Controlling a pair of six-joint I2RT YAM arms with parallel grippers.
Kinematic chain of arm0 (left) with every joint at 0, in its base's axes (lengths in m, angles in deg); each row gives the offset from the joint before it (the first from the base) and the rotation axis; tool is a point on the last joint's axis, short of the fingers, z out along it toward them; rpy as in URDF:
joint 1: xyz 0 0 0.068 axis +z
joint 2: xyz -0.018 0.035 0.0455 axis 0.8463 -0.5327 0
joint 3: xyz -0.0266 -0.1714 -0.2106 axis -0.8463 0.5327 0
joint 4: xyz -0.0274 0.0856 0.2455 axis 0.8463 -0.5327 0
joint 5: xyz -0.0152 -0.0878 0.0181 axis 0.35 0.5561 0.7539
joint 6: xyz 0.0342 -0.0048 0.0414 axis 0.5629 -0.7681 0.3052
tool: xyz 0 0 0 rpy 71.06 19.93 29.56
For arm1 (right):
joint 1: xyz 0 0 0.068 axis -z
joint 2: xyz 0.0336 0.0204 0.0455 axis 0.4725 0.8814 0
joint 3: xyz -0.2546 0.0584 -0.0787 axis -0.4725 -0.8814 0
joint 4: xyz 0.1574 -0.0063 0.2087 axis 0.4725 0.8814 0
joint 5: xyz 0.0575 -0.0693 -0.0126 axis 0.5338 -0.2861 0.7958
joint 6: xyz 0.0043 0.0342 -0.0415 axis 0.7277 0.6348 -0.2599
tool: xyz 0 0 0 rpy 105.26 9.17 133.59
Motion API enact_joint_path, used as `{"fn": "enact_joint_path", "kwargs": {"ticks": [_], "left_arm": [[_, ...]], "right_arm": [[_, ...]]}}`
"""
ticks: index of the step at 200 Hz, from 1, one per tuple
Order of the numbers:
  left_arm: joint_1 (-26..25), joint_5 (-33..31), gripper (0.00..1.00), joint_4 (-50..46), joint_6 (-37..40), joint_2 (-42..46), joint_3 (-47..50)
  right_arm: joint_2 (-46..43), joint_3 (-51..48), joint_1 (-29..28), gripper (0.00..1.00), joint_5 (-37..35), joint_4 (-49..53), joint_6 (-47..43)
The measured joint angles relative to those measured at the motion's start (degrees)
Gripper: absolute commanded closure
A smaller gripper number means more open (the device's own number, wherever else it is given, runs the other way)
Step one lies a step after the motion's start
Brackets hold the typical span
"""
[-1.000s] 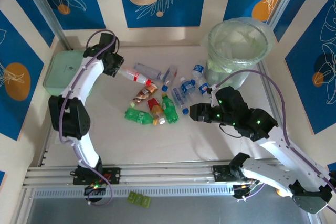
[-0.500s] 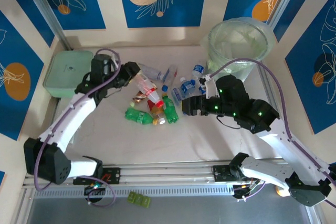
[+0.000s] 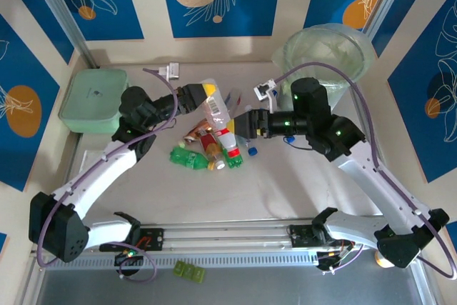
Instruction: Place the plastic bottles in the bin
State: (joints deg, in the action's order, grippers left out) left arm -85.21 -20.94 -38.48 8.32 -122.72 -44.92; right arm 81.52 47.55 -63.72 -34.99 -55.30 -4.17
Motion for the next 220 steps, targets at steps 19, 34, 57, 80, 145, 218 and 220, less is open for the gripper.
{"fn": "enact_joint_path", "kwargs": {"ticks": [19, 34, 57, 80, 145, 218, 220], "left_arm": [[-0.61, 0.74, 0.47, 1.95, -0.74, 0.0, 0.2], [-0.87, 1.09, 0.47, 2.69, -0.79, 0.02, 0.37], [-1.46, 1.68, 0.47, 3.26, -0.76, 0.02, 0.57], [-2.16, 1.88, 0.47, 3.23, -0.66, 0.0, 0.57], [-3.08, 2.1, 0.43, 3.13, -0.5, 0.0, 0.63], [-3.89, 0.09, 0.08, -2.95, 3.65, 3.21, 0.7], [-3.89, -0.09, 0.07, -3.56, 4.17, 3.52, 0.7]], "right_arm": [[1.18, -2.36, -0.22, 0.14, 2.84, -5.44, 2.89], [2.21, -3.61, -0.66, 0.16, 3.74, -8.37, 4.5], [2.8, -5.14, -0.9, 0.22, 4.55, -12.5, 6.93], [2.8, -6.36, -0.9, 0.28, 5.95, -16.79, 9.31], [1.95, -9.46, -0.76, 0.46, 6.93, -23.02, 12.83], [-1.27, -10.27, -0.37, 0.5, 5.62, -19.54, 12.07], [-1.49, -10.25, -0.33, 0.5, 5.44, -19.08, 11.74]]}}
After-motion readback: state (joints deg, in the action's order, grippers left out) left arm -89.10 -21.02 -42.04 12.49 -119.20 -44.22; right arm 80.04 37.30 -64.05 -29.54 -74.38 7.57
